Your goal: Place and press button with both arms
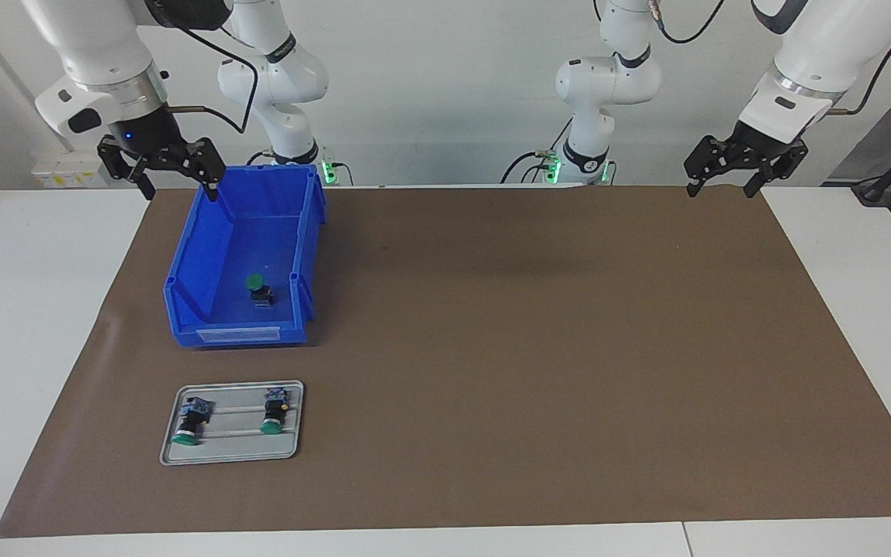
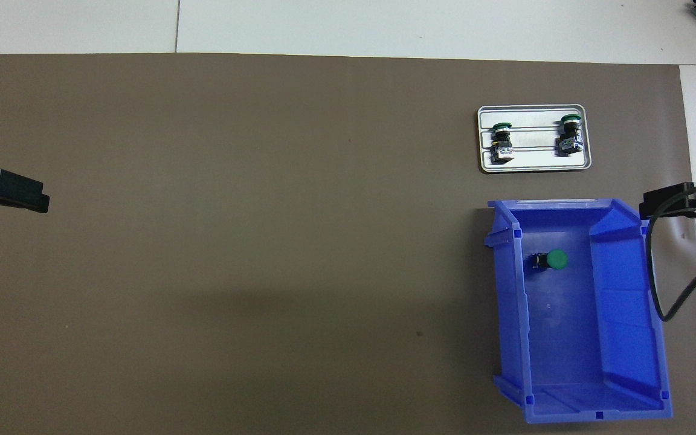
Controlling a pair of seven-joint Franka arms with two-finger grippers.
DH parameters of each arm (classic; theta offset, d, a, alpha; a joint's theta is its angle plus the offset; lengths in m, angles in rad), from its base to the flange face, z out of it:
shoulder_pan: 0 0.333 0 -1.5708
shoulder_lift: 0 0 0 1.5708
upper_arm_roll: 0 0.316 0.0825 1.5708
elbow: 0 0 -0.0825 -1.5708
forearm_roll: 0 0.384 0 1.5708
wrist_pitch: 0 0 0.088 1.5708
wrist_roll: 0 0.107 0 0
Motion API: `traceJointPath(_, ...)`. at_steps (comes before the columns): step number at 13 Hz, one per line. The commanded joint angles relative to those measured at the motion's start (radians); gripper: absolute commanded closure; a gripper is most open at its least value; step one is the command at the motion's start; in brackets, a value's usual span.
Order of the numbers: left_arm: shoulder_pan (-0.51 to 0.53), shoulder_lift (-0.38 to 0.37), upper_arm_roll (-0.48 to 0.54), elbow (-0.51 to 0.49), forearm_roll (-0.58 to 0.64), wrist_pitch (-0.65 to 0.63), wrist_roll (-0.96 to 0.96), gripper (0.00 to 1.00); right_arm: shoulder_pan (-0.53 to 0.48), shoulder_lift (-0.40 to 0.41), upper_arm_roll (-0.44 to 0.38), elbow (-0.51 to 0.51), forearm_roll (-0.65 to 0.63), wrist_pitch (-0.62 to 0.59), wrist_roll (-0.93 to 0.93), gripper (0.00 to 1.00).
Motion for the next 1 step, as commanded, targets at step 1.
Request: traceJointPath(1,0.004,-0.014,-0.003,-0.014,0.005,-0.006,0.014,0.0,-0.01,-0.011,0.004,-0.017,0.002,0.005,0.015,0.0)
